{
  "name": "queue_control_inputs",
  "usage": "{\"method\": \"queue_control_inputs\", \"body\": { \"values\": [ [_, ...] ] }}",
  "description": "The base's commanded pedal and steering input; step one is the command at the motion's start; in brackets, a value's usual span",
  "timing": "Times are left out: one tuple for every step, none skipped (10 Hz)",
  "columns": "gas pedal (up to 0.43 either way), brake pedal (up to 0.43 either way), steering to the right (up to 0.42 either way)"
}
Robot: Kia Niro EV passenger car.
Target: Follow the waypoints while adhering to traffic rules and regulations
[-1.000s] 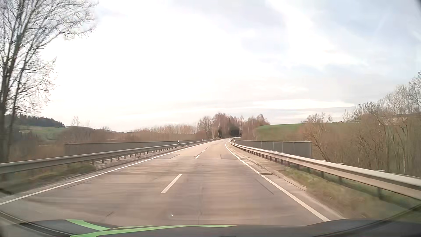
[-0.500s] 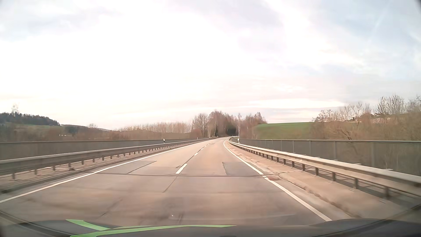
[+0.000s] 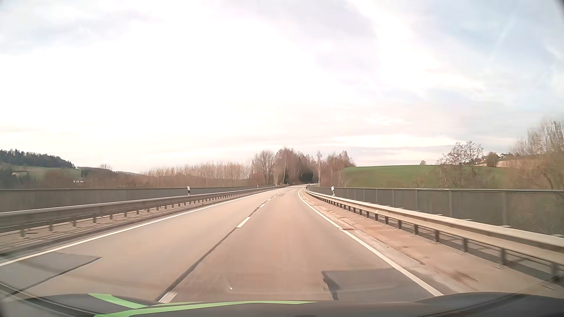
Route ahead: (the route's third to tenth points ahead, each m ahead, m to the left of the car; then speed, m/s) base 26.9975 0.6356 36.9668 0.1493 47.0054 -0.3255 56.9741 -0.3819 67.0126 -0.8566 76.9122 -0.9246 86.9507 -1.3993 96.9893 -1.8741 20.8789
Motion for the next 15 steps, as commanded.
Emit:
{"method": "queue_control_inputs", "body": {
  "values": [
    [0.177, 0.0, 0.005],
    [0.177, 0.0, 0.003],
    [0.177, 0.0, 0.003],
    [0.177, 0.0, 0.003],
    [0.177, 0.0, 0.002],
    [0.177, 0.0, 0.0],
    [0.177, 0.0, 0.001],
    [0.177, 0.0, 0.001],
    [0.177, 0.0, 0.001],
    [0.177, 0.0, 0.001],
    [0.177, 0.0, 0.001],
    [0.177, 0.0, 0.001],
    [0.177, 0.0, 0.001],
    [0.177, 0.0, 0.002],
    [0.177, 0.0, 0.004]
  ]
}}
